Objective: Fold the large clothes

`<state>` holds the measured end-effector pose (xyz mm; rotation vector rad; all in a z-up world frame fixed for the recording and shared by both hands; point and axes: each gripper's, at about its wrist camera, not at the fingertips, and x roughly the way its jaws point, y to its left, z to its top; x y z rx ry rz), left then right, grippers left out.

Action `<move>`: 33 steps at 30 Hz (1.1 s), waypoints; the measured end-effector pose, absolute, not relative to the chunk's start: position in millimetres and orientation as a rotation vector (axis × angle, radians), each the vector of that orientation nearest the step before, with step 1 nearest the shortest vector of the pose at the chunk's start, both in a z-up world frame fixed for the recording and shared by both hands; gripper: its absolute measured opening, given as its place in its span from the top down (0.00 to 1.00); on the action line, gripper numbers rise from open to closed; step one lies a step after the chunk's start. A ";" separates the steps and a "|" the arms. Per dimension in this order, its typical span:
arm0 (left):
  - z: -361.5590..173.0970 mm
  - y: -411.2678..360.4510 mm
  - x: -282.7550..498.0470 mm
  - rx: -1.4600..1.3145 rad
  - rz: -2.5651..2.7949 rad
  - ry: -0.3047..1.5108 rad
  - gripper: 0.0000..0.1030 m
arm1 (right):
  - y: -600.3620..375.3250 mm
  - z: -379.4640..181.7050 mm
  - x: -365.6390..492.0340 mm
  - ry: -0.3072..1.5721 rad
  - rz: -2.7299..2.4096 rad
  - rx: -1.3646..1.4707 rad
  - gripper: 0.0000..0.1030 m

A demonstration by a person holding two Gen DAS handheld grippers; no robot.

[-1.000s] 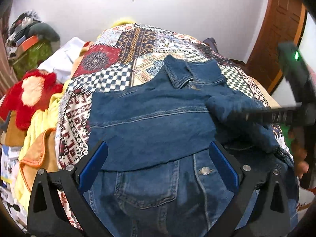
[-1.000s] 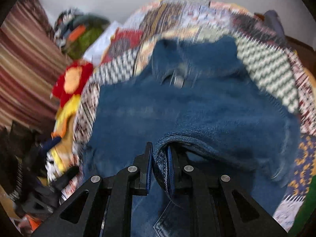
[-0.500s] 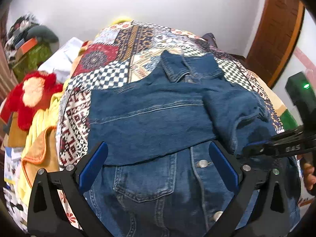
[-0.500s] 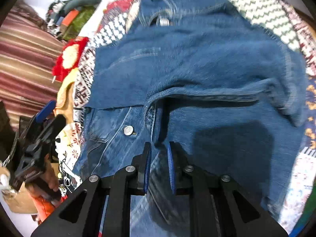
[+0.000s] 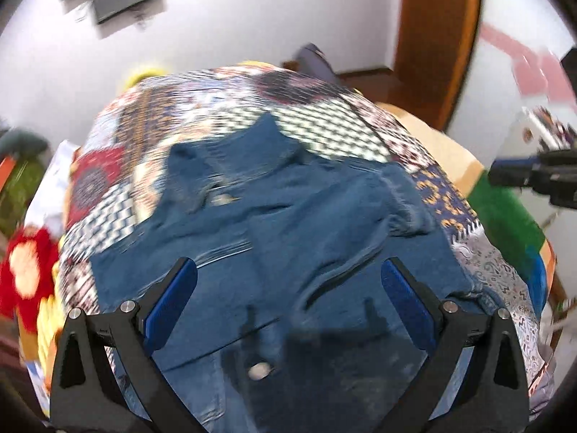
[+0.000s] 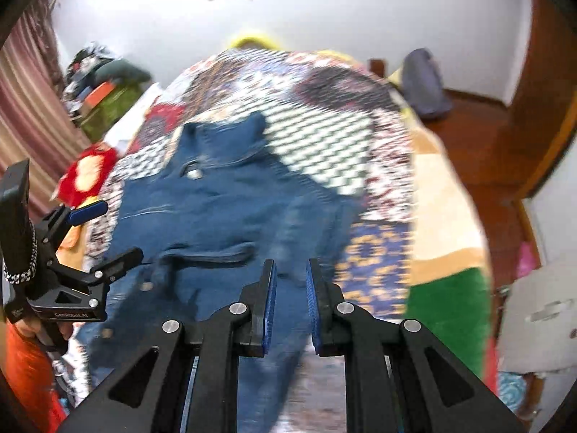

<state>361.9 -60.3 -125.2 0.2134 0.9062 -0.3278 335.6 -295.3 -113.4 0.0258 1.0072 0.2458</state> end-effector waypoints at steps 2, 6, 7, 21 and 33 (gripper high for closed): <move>-136.7 -87.8 371.6 0.261 -0.376 0.941 0.00 | -309.1 -114.1 333.5 1.003 0.222 0.033 0.88; -161.3 -129.6 379.1 0.343 -0.482 0.992 0.00 | -338.5 -128.3 335.2 1.039 0.199 0.098 0.88; -168.3 -138.7 380.4 0.363 -0.509 1.006 0.01 | -346.0 -135.3 335.7 1.054 0.194 0.120 0.88; -222.4 -169.9 423.6 0.411 -0.540 1.124 0.23 | -346.7 -209.0 336.0 1.213 0.223 0.193 0.88; -184.9 -140.1 441.5 0.252 -0.466 0.986 0.76 | -327.5 -211.2 337.2 1.223 0.239 0.168 0.88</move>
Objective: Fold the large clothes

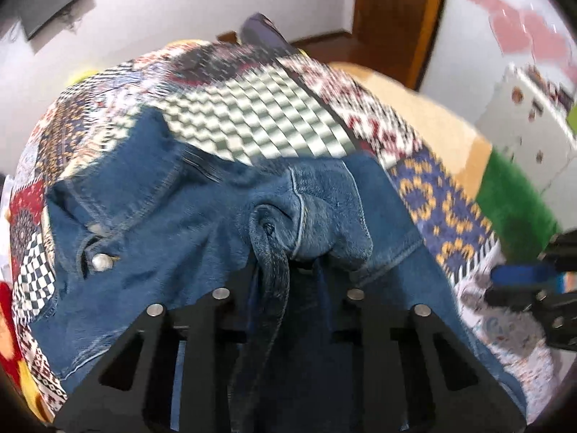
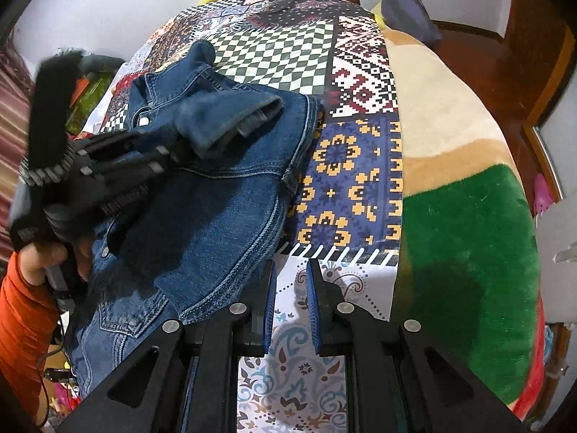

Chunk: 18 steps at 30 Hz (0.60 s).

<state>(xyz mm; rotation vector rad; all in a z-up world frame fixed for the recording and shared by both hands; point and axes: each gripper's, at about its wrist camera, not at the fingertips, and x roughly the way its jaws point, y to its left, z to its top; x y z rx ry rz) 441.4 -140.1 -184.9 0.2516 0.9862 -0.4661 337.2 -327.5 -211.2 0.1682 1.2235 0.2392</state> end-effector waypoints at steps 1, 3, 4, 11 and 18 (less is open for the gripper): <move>-176.1 -131.4 443.0 0.217 -0.462 0.966 0.79 | -327.2 -210.2 337.2 1.222 0.236 0.167 0.88; -159.8 -115.2 443.2 0.161 -0.450 0.933 0.81 | -326.5 -208.9 338.1 1.219 0.233 0.161 0.88; -151.5 -104.9 443.5 0.131 -0.444 0.915 0.83 | -325.7 -208.1 338.8 1.218 0.230 0.157 0.88; -91.3 -5.8 419.2 -0.001 -0.343 0.763 0.85 | -309.3 -201.1 353.4 1.205 0.242 0.130 0.88; -117.1 85.1 391.8 -0.090 -0.212 0.795 0.85 | -268.7 -211.4 370.1 1.215 0.284 0.041 0.88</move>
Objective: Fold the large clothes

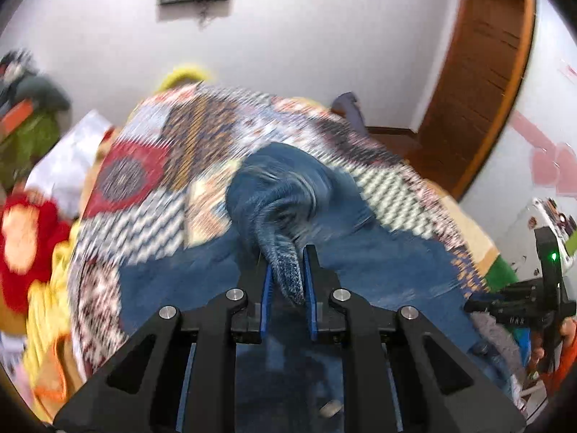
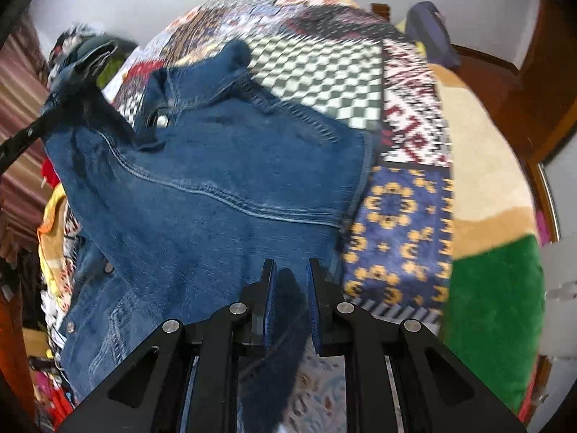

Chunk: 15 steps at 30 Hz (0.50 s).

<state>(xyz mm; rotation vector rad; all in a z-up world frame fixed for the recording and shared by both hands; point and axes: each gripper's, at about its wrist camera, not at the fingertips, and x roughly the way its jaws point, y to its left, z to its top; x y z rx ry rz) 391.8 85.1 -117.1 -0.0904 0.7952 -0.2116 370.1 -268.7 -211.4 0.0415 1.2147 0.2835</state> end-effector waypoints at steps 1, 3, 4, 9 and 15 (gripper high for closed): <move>-129.7 95.5 386.1 -0.104 -0.194 0.818 0.85 | -264.9 -217.8 373.1 1.235 0.281 0.037 0.88; -155.0 112.5 378.3 -0.159 -0.181 0.872 0.85 | -260.1 -231.6 377.2 1.272 0.270 0.031 0.88; -173.5 123.3 374.0 -0.204 -0.176 0.916 0.85 | -258.2 -236.5 377.8 1.278 0.272 0.026 0.88; -228.3 143.8 352.5 -0.318 -0.197 1.017 0.85 | -254.0 -235.0 369.3 1.244 0.270 -0.057 0.88; -262.5 154.0 332.3 -0.409 -0.191 1.071 0.80 | -247.4 -235.9 351.1 1.221 0.219 -0.169 0.88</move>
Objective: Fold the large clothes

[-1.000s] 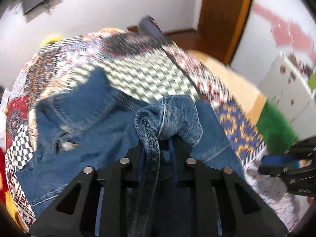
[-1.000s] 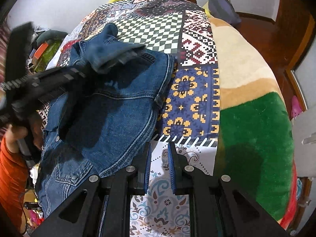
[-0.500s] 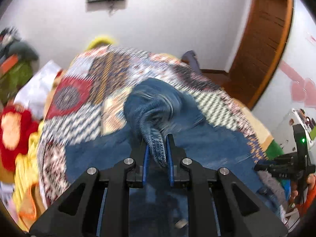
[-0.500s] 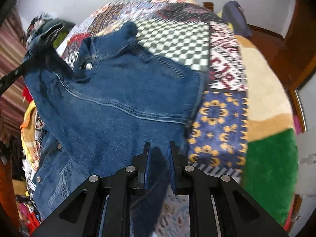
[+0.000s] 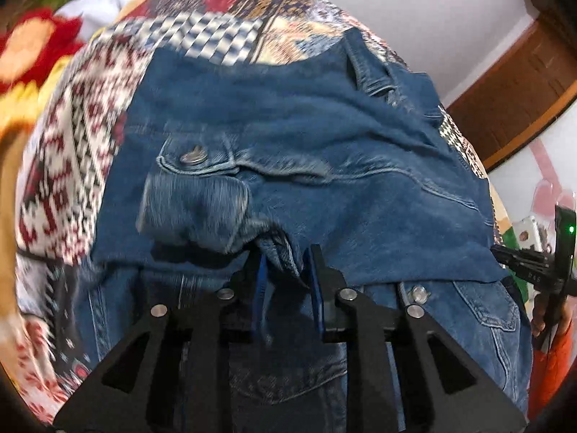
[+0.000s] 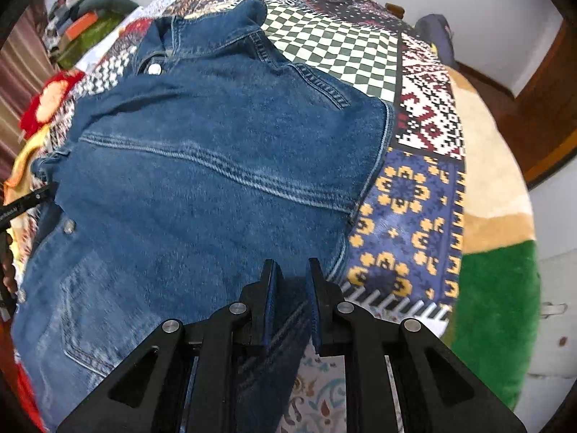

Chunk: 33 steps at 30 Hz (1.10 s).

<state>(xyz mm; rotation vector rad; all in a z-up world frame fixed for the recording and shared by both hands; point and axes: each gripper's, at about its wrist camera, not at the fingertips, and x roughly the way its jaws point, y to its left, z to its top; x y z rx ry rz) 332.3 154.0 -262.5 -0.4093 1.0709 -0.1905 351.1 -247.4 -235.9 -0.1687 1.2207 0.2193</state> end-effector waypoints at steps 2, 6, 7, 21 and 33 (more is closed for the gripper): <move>-269.2 160.5 327.6 -0.447 -0.192 1.083 0.71 | -246.3 -234.6 346.5 1.228 0.192 -0.205 0.88; -270.4 176.2 320.4 -0.516 -0.183 1.074 0.51 | -249.8 -235.2 336.5 1.234 0.159 -0.243 0.88; -270.4 180.1 320.4 -0.537 -0.184 1.073 0.49 | -252.1 -235.2 335.7 1.237 0.158 -0.230 0.87; -271.2 189.4 367.4 -0.609 -0.025 1.050 0.58 | -269.2 -223.5 329.3 1.249 0.173 -0.068 0.87; -147.5 140.6 371.2 -0.072 0.047 0.701 0.72 | -280.9 -195.8 351.2 1.195 0.180 0.040 0.87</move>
